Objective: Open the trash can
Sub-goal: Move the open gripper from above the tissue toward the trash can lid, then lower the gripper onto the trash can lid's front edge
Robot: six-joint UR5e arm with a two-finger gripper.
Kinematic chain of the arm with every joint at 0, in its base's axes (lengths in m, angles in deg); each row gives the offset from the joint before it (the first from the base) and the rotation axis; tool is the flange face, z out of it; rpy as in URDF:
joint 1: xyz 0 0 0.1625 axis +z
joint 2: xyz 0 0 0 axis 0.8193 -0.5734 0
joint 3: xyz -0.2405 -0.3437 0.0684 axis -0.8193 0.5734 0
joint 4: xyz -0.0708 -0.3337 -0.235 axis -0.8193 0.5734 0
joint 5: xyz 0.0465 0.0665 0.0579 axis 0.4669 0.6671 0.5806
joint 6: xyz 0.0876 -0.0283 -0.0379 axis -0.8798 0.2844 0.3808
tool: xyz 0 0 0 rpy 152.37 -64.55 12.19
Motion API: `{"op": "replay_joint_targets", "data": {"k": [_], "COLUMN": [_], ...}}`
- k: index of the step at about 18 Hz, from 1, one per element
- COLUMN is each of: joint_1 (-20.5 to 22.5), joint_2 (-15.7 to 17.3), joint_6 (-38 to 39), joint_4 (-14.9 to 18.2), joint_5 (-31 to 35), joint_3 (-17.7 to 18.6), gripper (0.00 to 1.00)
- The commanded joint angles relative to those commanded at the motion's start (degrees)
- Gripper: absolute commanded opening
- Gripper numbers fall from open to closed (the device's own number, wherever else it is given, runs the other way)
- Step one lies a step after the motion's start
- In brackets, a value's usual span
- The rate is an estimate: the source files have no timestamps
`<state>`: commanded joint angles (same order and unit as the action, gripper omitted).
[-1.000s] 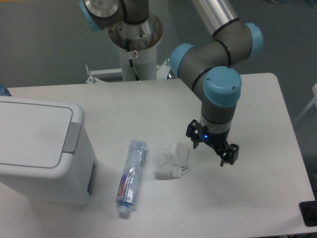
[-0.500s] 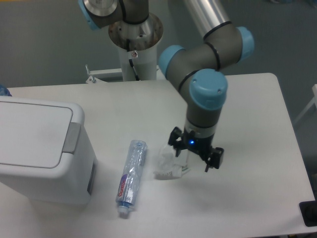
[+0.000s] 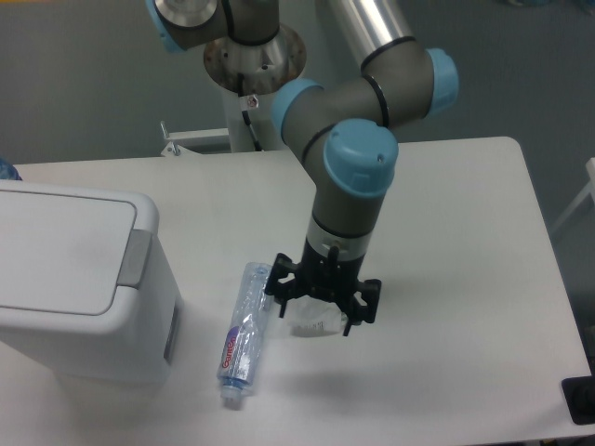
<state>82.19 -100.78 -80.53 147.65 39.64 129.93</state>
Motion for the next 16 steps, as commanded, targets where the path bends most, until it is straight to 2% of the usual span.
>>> {"op": "replay_joint_targets", "data": {"k": [2,9,12,16], "joint_1": [-0.26,-3.33,-5.62,-6.59], "joint_2": [1.32,6.59,9.58,9.94], "joint_6": [3.17,9.76,11.62,11.88], "joint_4": [0.0,0.0,-0.17,-0.09], "joint_5": [-3.44,-7.05,-6.88,-6.71], "joint_3": [0.0,0.53,3.59,4.4], "gripper": [1.0,1.0,1.0,1.0]}}
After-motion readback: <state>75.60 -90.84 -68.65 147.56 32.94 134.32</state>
